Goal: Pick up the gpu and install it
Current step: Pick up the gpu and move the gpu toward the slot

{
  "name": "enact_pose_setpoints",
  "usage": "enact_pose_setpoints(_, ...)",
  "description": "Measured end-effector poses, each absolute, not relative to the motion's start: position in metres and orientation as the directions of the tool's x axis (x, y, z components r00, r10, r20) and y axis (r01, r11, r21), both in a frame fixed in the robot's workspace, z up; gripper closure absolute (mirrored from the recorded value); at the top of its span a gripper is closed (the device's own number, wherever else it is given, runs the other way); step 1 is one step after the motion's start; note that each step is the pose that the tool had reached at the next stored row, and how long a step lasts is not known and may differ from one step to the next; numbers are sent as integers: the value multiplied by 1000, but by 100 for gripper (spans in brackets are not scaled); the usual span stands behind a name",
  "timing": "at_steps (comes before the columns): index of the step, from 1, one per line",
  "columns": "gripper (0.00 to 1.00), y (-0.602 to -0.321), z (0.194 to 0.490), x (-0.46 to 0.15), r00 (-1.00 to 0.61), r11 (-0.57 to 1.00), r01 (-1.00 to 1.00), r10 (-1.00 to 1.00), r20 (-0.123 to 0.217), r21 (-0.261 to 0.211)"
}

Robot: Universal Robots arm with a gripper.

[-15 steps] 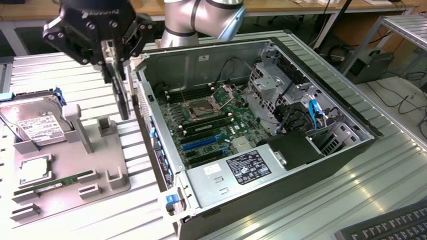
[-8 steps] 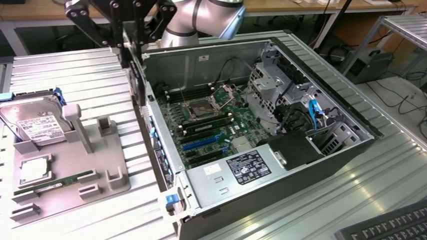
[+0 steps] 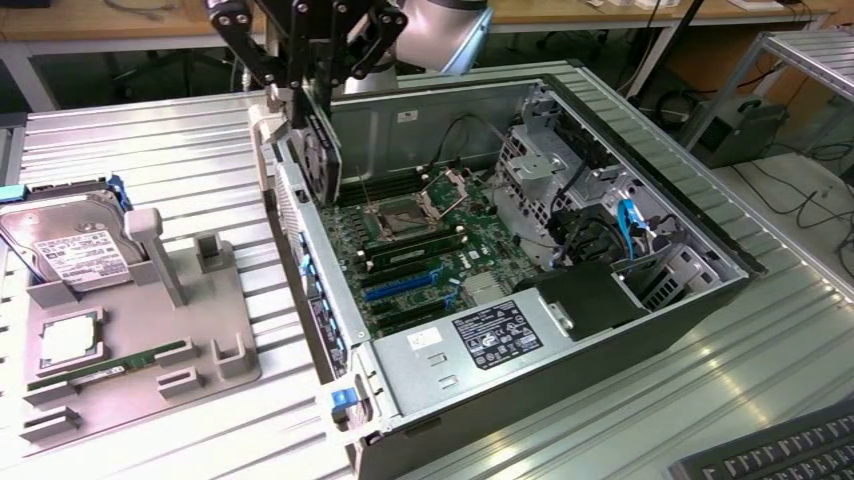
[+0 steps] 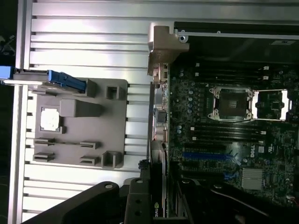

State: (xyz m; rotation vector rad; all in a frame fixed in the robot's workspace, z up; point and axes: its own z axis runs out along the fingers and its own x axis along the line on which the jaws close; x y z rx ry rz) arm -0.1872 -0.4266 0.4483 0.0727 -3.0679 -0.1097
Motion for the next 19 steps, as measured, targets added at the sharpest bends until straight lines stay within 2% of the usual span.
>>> enact_pose_setpoints(5,74,-427,442,-161,-995,996,-44,-50,83,74)
enact_pose_setpoints(19,74,-434,415,-89,-995,996,-43,-50,85,74)
